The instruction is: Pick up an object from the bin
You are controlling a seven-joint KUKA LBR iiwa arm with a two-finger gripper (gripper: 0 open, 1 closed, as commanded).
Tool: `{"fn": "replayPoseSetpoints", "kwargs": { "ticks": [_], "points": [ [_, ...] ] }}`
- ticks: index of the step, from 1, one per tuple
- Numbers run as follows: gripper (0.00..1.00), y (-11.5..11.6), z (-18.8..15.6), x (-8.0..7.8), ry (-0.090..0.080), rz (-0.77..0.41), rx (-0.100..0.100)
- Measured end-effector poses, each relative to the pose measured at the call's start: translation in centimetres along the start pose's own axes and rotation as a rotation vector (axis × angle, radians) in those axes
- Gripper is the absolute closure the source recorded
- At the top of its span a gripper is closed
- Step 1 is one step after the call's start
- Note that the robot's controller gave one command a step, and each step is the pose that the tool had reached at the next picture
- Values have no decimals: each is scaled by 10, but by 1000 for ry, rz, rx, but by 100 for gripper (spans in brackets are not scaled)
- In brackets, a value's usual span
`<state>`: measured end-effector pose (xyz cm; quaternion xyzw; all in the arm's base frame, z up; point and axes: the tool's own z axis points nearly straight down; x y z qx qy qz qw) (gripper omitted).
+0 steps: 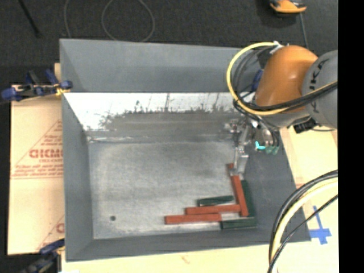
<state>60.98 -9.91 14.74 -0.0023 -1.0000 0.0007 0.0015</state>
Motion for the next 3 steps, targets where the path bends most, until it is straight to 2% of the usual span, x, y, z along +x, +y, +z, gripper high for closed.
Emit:
{"fn": "replayPoseSetpoints", "kwargs": {
  "ticks": [1,2,3],
  "points": [
    [0,1,79,60,-1,61,-3],
    [0,33,60,123,0,51,-2],
    [0,38,77,130,-9,19,1]
  ]
}}
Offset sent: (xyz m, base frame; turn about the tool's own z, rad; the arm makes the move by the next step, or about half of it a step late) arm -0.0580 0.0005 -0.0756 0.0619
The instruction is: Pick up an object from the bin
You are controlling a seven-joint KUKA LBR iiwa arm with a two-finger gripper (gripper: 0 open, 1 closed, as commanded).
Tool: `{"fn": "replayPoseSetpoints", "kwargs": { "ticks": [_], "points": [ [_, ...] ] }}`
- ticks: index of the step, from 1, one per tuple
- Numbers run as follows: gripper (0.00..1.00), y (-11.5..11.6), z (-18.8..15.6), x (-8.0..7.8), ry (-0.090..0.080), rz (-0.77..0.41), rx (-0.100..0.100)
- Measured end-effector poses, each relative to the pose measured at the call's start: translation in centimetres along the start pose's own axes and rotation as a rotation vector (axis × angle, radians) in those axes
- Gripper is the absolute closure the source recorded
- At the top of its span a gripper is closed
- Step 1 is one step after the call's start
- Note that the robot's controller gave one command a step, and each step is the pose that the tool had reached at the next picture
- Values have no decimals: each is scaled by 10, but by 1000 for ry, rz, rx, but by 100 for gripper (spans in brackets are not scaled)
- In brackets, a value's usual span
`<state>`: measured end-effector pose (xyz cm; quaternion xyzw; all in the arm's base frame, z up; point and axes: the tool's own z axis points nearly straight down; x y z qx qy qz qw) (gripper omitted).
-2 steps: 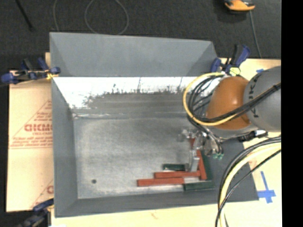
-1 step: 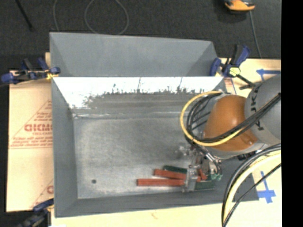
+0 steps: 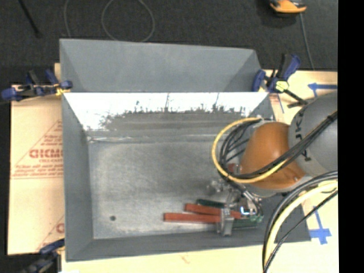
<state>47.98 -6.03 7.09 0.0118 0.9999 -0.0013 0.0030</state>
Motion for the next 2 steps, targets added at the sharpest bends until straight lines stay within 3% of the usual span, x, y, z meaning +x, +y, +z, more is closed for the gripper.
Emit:
{"fn": "replayPoseSetpoints", "kwargs": {
  "ticks": [1,2],
  "points": [
    [100,0,-3,-1,-2,-3,0],
    [100,-20,-183,-7,-6,7,1]
  ]
}}
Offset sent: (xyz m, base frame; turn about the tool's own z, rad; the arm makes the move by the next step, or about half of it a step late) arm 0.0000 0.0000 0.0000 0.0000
